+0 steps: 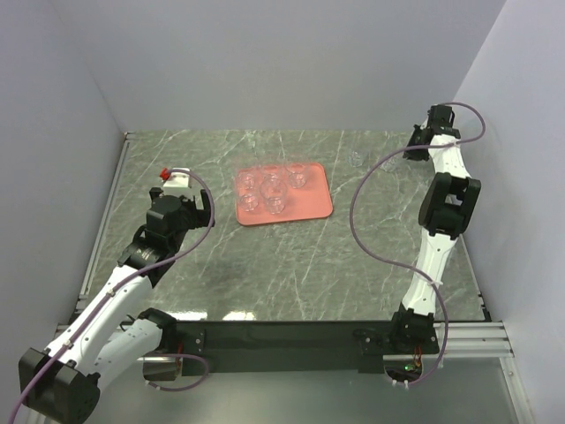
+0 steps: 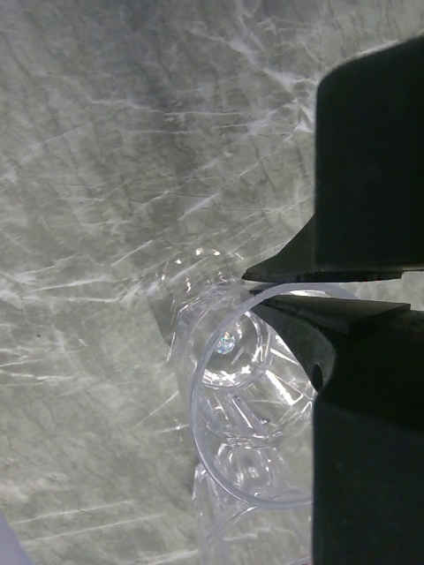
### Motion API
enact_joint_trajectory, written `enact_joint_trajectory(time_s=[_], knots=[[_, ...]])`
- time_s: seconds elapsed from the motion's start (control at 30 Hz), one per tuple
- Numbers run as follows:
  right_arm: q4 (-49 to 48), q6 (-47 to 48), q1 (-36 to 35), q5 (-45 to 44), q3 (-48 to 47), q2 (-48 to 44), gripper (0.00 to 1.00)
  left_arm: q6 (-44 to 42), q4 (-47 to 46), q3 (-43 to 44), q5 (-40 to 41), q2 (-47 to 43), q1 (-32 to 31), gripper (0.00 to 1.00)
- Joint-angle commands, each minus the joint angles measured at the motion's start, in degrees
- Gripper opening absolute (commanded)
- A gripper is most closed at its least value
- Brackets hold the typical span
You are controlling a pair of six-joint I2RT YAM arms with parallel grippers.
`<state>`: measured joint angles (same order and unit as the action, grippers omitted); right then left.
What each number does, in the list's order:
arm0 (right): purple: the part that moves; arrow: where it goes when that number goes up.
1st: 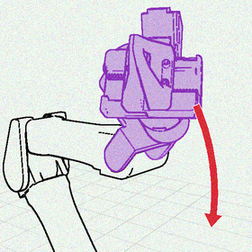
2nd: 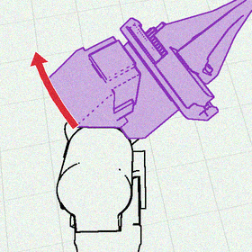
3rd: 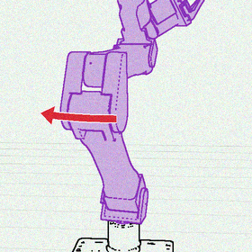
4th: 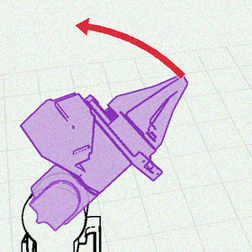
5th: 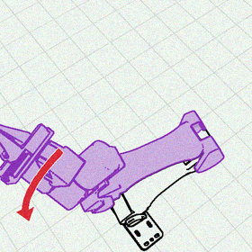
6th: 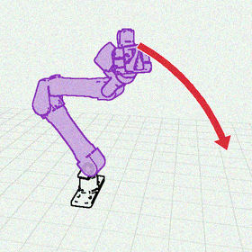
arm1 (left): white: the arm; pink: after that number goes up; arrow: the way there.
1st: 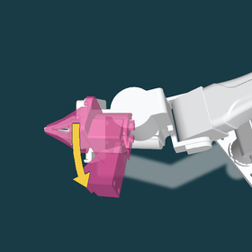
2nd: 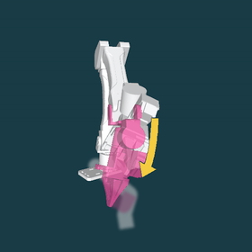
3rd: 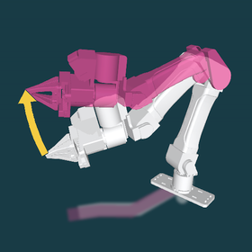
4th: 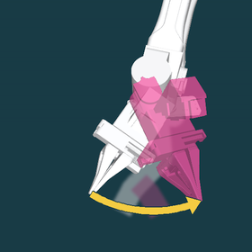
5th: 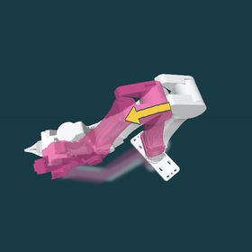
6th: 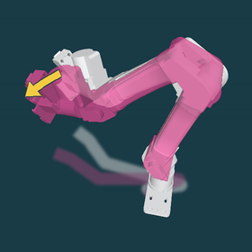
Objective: Place the glasses into the tray
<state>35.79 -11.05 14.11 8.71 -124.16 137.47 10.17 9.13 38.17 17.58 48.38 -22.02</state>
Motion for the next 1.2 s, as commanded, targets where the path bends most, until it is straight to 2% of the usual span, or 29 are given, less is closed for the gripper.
enact_joint_trajectory(time_s=[0.0,0.13,0.3,0.4,0.67,0.93,1.17], knots=[[-1.69,2.60,-0.22,0.78,3.90,-7.64,0.00,-0.33,-2.53,0.41,-1.06,-0.65,0.31,0.96],[-3.62,9.26,-0.22,5.17,13.22,-15.46,0.00,-0.16,-2.45,0.41,-1.41,-1.18,0.31,0.96],[-8.28,16.14,-0.13,17.90,28.67,-28.01,0.00,0.02,-2.27,0.24,-1.59,-2.58,0.31,0.96],[-7.76,19.04,-0.22,23.43,33.35,-32.16,0.00,0.20,-2.27,0.06,-1.94,-3.38,0.31,0.96],[-3.89,24.40,-1.10,31.28,39.16,-36.74,0.00,0.37,-2.18,0.06,-2.03,-4.26,0.31,0.96],[-4.14,28.36,-11.10,29.00,43.39,-40.79,0.00,0.37,-2.27,0.06,-2.03,-4.35,0.31,0.96],[-2.22,29.07,-18.49,27.42,39.71,-36.58,0.00,0.28,-2.27,0.06,-2.12,-3.91,0.31,0.96]])
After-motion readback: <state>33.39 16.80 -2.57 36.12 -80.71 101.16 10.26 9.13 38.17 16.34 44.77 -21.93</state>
